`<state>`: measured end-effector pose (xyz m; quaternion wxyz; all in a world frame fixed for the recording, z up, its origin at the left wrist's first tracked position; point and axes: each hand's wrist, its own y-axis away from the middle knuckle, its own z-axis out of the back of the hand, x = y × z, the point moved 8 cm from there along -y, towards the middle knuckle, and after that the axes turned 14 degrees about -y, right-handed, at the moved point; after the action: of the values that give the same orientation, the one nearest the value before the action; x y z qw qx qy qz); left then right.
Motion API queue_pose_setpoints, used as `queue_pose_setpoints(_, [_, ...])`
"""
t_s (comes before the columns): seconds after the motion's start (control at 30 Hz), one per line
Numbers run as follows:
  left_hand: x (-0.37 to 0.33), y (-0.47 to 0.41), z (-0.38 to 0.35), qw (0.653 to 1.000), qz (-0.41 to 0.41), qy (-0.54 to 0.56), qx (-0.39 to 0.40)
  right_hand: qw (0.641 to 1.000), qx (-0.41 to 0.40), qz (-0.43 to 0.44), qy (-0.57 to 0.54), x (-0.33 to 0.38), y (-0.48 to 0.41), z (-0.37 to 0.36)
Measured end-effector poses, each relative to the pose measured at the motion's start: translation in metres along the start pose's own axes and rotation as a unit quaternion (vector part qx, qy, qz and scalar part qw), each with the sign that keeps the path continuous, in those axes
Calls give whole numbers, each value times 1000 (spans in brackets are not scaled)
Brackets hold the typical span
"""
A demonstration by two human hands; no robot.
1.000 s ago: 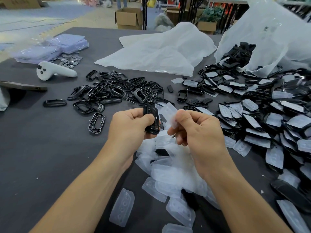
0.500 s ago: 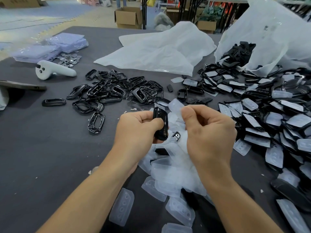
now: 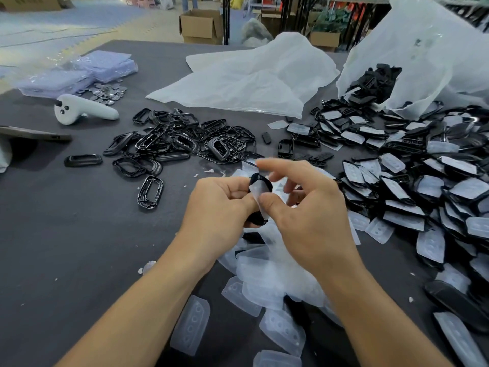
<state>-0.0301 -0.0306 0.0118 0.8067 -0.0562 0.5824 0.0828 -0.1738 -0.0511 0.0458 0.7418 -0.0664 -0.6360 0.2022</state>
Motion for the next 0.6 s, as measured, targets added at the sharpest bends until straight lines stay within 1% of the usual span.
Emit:
queue_pose_setpoints(0.07, [1, 0, 0, 1000, -2, -8, 3, 1000, 28, 10, 7, 3, 0, -4])
queue_pose_setpoints(0.13, [3, 1, -1, 1000, 2, -15, 9, 999, 36, 12, 15, 4, 0, -5])
queue_pose_setpoints(0.23, [5, -1, -1, 1000, 10, -12, 7, 1000, 5, -13, 5, 0, -1, 3])
queue_pose_setpoints(0.3, [5, -1, 0, 1000, 10, -4, -1, 997, -12, -55, -53, -6, -3, 9])
queue_pose_setpoints(0.37, [4, -1, -1, 1000, 8, 13, -5, 983, -7, -88, -160, -8, -5, 10])
queue_pose_setpoints(0.43, [4, 0, 0, 1000, 13, 21, -12, 961, 19, -120, -249, -10, -6, 9])
queue_pose_setpoints(0.47, [3, 0, 0, 1000, 13, 23, -15, 950, 39, -137, -277, -11, -7, 7])
queue_pose_setpoints(0.53, [2, 1, -1, 1000, 8, 27, -12, 938, 71, -162, -297, -13, -6, 3])
queue_pose_setpoints(0.6, [1, 1, -2, 1000, 0, 18, -5, 950, 53, -155, -266, -15, -6, 5])
